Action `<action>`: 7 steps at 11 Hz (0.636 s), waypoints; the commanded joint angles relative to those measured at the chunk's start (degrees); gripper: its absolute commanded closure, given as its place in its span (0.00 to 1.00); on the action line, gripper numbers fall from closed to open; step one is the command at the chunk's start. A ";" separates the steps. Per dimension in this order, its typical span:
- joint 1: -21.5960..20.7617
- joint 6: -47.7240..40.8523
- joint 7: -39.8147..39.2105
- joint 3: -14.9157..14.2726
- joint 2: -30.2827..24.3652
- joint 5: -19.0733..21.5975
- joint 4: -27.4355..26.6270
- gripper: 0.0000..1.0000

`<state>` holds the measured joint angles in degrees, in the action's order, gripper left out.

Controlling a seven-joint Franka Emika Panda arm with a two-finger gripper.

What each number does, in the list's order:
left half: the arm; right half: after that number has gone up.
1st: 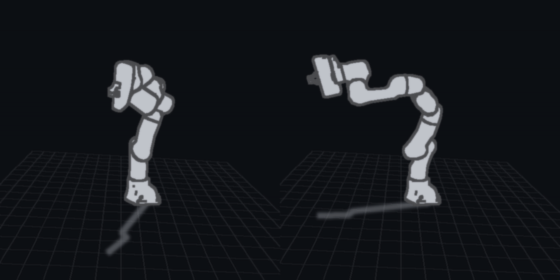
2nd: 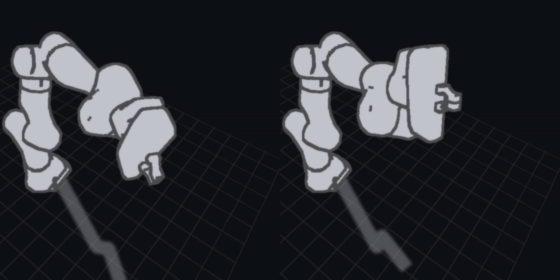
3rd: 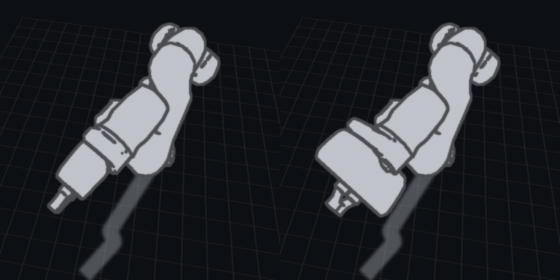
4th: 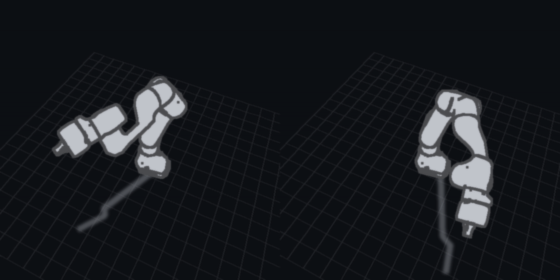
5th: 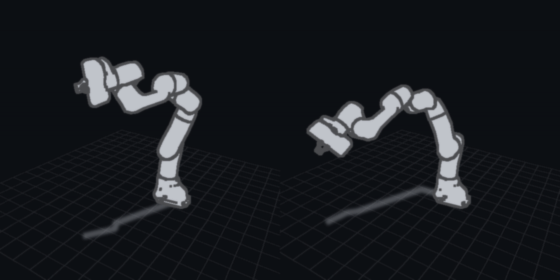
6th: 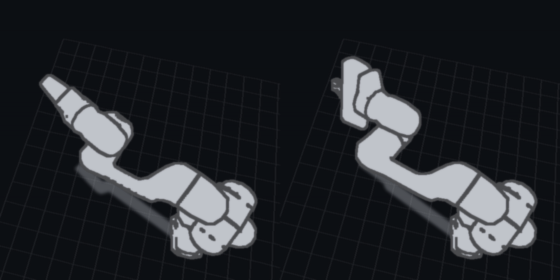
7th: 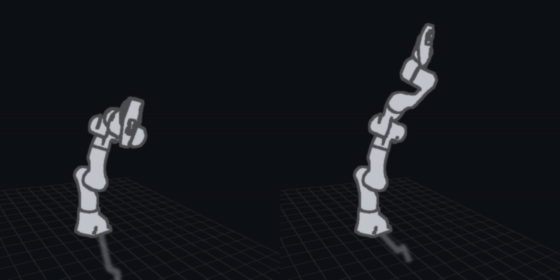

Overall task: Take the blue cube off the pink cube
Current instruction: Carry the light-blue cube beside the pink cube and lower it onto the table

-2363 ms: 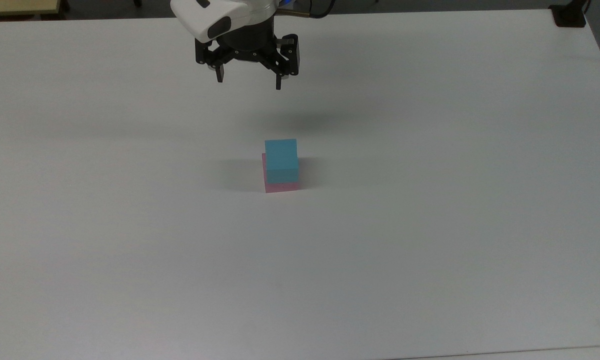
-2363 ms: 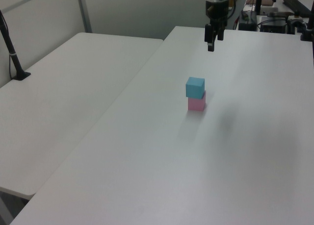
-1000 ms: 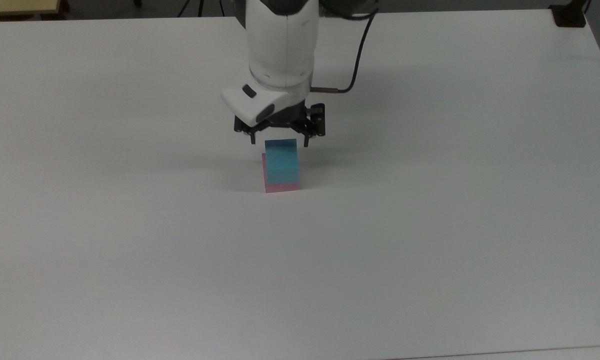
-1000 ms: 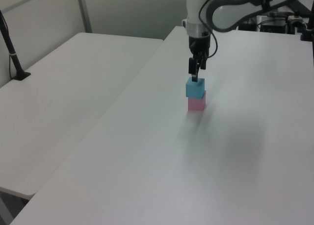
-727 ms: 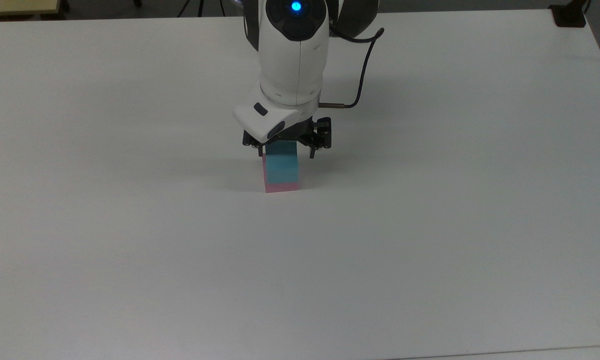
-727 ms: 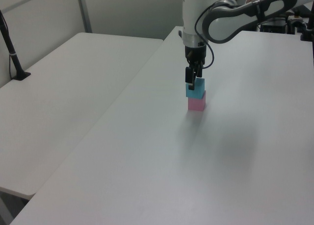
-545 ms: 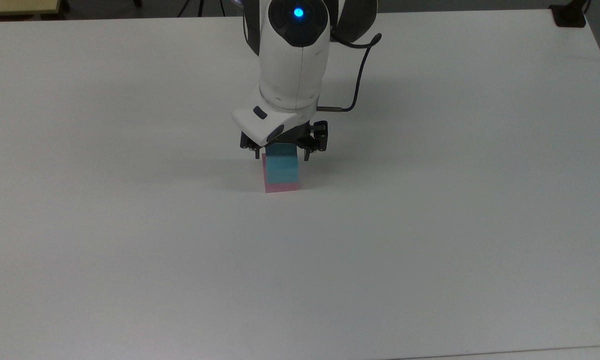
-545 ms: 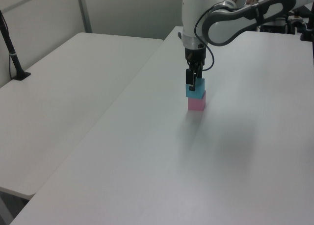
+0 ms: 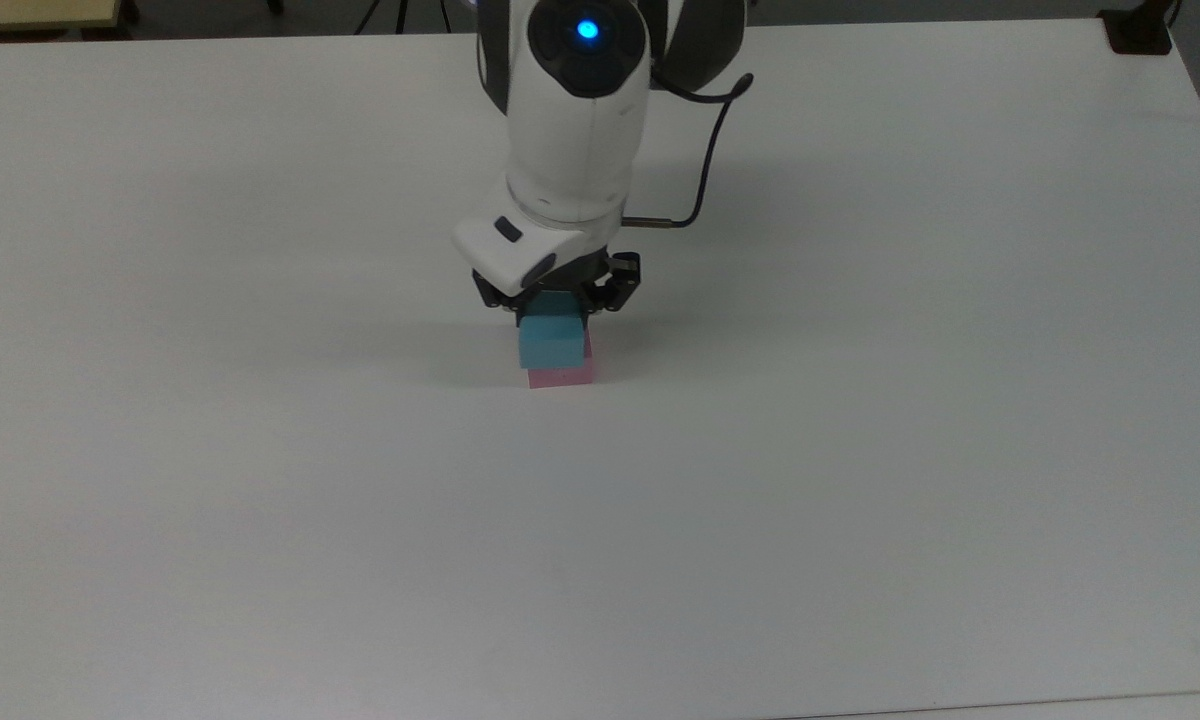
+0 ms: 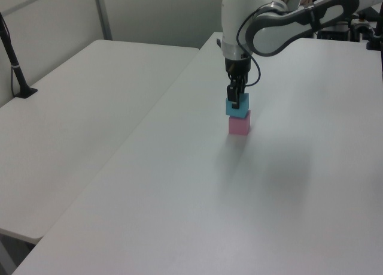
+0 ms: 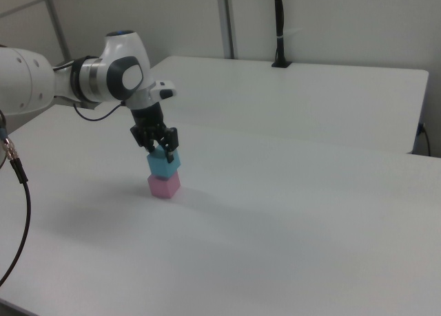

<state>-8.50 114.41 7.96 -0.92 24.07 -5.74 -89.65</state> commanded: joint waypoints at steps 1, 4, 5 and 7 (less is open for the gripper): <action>6.27 -2.18 -11.34 -1.10 -1.75 1.70 0.18 0.77; 12.87 1.40 -17.26 -1.19 2.02 0.91 0.00 0.64; 14.28 3.51 -17.45 -1.19 3.52 0.48 -0.09 0.53; 15.26 5.46 -17.45 -1.19 5.20 -1.28 -0.18 0.33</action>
<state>6.57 117.39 -8.75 -2.09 27.81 -5.54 -89.46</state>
